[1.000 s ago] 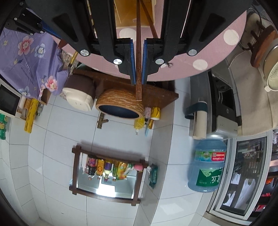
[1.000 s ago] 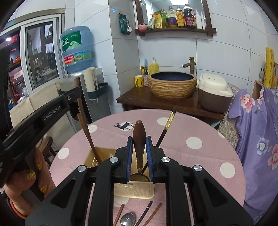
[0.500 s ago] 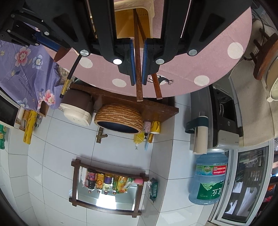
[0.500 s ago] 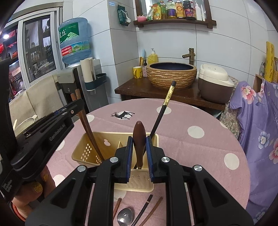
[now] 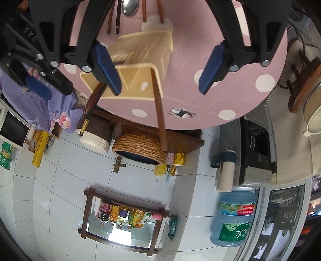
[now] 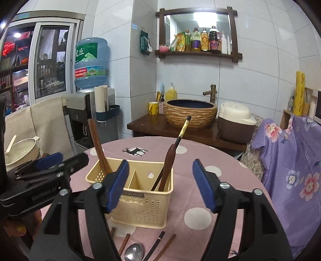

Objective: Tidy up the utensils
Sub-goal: 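Open both tools to release the chopstick and spoon into the holder, then move both tools down toward the remaining utensils beside the holder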

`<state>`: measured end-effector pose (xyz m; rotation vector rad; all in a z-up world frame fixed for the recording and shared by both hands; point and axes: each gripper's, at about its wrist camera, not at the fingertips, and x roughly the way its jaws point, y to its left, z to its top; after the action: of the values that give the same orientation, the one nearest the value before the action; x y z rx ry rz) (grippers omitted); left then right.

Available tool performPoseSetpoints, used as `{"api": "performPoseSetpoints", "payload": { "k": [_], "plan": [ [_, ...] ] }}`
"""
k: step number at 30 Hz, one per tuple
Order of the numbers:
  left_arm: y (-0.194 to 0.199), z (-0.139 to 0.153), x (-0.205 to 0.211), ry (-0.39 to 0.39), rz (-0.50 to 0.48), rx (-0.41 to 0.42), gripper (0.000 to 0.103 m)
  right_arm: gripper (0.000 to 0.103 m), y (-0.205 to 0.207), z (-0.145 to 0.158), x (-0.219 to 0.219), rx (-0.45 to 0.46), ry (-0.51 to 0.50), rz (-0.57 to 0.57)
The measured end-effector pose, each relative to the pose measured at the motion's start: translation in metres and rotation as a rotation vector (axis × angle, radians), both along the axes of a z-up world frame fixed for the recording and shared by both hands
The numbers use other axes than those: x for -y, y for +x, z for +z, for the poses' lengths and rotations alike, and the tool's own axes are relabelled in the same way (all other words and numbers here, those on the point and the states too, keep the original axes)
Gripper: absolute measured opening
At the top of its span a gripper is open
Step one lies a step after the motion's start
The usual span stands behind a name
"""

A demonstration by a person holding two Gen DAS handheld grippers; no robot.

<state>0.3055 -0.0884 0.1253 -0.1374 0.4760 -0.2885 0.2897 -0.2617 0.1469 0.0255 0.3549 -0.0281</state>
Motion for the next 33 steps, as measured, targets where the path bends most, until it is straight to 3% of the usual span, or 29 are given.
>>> {"api": "performPoseSetpoints", "payload": {
  "k": [5, 11, 17, 21, 33],
  "plan": [
    [-0.025, -0.018, -0.017, 0.023, 0.042, -0.021, 0.092, 0.094, -0.026, -0.015, 0.007, -0.006, 0.06, -0.036],
    [-0.049, -0.045, -0.034, 0.087, 0.095, -0.039, 0.096, 0.097, -0.044, -0.044, 0.008, -0.067, 0.045, -0.042],
    [-0.058, -0.077, -0.042, 0.108, 0.054, -0.142, 0.096, 0.097, -0.053, -0.079, 0.002, -0.186, 0.006, -0.038],
    [-0.069, -0.089, -0.031, 0.183, 0.01, -0.168, 0.096, 0.097, -0.057, -0.095, 0.0, -0.238, 0.005, -0.029],
    [-0.085, -0.128, 0.006, 0.235, -0.093, -0.313, 0.072, 0.097, -0.069, -0.124, 0.023, -0.325, 0.087, -0.107]
  ]
}}
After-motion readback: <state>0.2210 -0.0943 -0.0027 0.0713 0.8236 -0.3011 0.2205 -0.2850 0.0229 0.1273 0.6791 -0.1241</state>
